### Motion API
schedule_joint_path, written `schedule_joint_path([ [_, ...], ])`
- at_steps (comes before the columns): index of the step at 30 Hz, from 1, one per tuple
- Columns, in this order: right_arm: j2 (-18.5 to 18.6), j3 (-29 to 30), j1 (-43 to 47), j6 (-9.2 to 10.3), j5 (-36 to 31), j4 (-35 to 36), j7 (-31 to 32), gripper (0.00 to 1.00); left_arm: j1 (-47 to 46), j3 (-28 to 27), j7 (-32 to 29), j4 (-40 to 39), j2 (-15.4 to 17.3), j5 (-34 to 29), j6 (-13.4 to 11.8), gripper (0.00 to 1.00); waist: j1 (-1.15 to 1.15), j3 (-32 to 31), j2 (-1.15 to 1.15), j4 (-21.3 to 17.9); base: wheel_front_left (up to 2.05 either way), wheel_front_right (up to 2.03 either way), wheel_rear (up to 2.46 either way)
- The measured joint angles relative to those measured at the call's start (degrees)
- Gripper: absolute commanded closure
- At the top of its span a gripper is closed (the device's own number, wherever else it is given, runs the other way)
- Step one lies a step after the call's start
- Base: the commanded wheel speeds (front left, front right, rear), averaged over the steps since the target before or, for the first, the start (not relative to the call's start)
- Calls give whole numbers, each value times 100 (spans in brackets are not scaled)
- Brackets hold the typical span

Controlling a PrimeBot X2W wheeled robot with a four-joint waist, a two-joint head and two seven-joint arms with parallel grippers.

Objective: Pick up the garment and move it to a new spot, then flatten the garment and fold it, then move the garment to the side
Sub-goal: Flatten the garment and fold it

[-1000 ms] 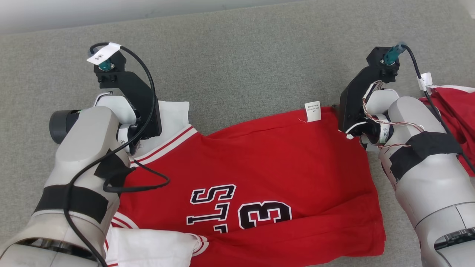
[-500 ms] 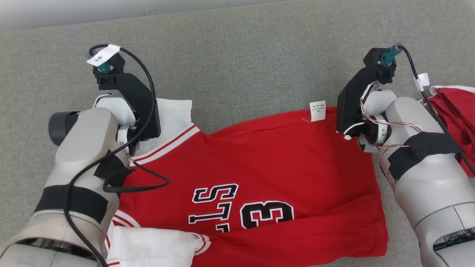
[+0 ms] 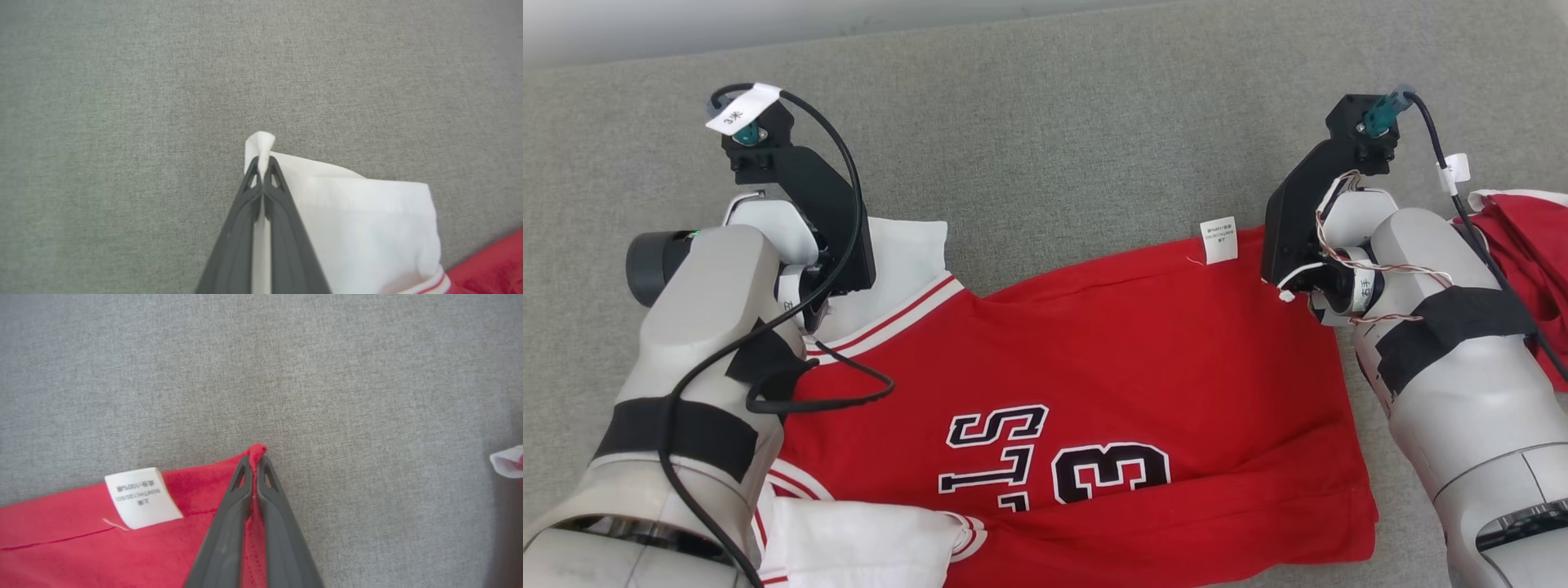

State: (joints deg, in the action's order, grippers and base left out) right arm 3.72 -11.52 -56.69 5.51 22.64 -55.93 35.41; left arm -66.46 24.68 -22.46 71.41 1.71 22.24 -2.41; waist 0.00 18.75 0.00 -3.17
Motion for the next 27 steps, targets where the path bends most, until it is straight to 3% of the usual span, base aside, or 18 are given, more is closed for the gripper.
schedule_joint_path([
  [10, -3, 121, -29, 58, 38, -40, -278, 100, -193, -20, 401, -48, -5, 11, -10, 100, 0, -120, 0, 66, 0, 0, 0],
  [17, 247, 215, 154, 49, 54, 78, -597, 100, -113, -160, 1147, -368, -27, 114, -16, 100, 0, -165, 0, 232, 0, 0, 0],
  [27, 545, 253, 1033, -441, 92, 511, -1363, 100, 1025, -67, 2259, -825, -25, 370, 365, 100, 0, -469, 0, 497, 0, 0, 0],
])
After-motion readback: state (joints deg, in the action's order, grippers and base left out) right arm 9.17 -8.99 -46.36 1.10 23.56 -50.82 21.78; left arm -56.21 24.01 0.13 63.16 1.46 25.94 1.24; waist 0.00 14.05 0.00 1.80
